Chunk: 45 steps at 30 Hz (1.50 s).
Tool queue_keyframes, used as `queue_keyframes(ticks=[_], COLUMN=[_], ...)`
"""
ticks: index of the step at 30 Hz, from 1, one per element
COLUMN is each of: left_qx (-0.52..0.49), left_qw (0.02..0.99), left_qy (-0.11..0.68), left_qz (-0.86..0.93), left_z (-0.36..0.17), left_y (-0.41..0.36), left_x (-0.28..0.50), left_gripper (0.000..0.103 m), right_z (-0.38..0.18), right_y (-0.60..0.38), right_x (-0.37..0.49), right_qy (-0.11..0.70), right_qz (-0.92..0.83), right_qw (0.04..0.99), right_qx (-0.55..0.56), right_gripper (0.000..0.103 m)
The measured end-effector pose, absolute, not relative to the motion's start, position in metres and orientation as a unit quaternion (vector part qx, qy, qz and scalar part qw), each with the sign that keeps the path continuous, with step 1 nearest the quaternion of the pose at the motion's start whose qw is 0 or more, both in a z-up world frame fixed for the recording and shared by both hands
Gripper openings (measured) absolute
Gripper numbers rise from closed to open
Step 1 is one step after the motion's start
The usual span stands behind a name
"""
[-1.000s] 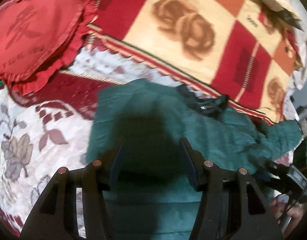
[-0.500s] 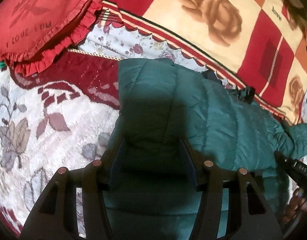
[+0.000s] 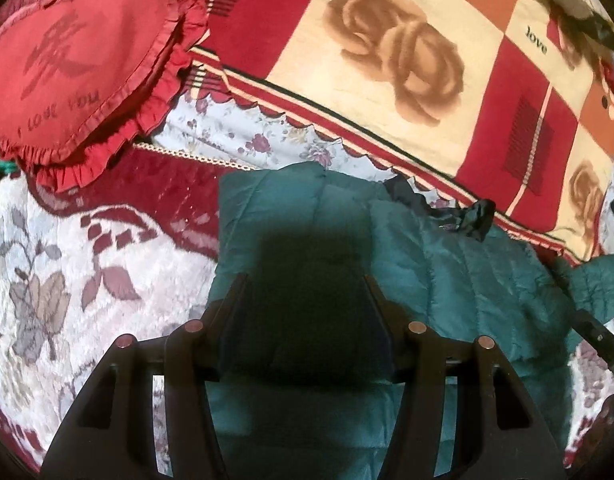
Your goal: Fold large clothes
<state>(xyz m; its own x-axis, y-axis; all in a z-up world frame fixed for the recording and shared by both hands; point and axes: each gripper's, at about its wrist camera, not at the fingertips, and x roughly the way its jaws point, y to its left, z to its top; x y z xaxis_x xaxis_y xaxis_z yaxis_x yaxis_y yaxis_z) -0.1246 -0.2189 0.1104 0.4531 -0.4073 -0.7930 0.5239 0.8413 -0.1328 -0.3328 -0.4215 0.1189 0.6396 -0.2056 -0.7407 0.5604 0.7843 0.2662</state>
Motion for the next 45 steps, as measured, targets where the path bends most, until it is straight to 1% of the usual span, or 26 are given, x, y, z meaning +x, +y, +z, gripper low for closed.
queue_keyframes(ticks=[6, 12, 17, 22, 25, 27, 28, 34, 42, 43, 45], left_qx=[0.106, 0.132, 0.127, 0.123, 0.109, 0.106, 0.106, 0.108, 0.103, 0.102, 0.104], left_qw=[0.848, 0.848, 0.848, 0.847, 0.847, 0.847, 0.848, 0.853, 0.854, 0.854, 0.853], left_qy=[0.45, 0.442, 0.445, 0.446, 0.449, 0.449, 0.448, 0.432, 0.423, 0.422, 0.421], left_qz=[-0.26, -0.261, -0.257, -0.262, -0.263, -0.264, -0.264, -0.274, -0.284, -0.287, -0.289], left_z=[0.089, 0.073, 0.073, 0.081, 0.086, 0.089, 0.091, 0.107, 0.115, 0.115, 0.116], left_y=[-0.237, -0.245, -0.242, -0.236, -0.231, -0.229, -0.228, -0.227, -0.235, -0.235, -0.236], left_x=[-0.121, -0.123, -0.121, -0.128, -0.133, -0.137, -0.139, -0.155, -0.172, -0.174, -0.179], left_gripper=[0.055, 0.056, 0.056, 0.056, 0.056, 0.056, 0.056, 0.056, 0.056, 0.056, 0.056], right_z=[0.086, 0.049, 0.064, 0.087, 0.082, 0.064, 0.061, 0.083, 0.093, 0.096, 0.1], right_y=[-0.433, -0.457, -0.45, -0.439, -0.437, -0.444, -0.447, -0.437, -0.419, -0.417, -0.414], right_x=[-0.301, -0.295, -0.299, -0.322, -0.326, -0.323, -0.325, -0.347, -0.376, -0.378, -0.381], right_qy=[0.4, 0.437, 0.435, 0.404, 0.416, 0.447, 0.45, 0.429, 0.431, 0.429, 0.425], right_qz=[-0.228, -0.24, -0.241, -0.232, -0.241, -0.243, -0.239, -0.234, -0.228, -0.23, -0.237], right_qw=[0.856, 0.829, 0.832, 0.845, 0.84, 0.821, 0.817, 0.83, 0.834, 0.836, 0.84], right_qx=[0.233, 0.252, 0.248, 0.262, 0.251, 0.26, 0.269, 0.268, 0.258, 0.253, 0.24], right_gripper=[0.058, 0.058, 0.058, 0.058, 0.058, 0.058, 0.058, 0.058, 0.059, 0.06, 0.066])
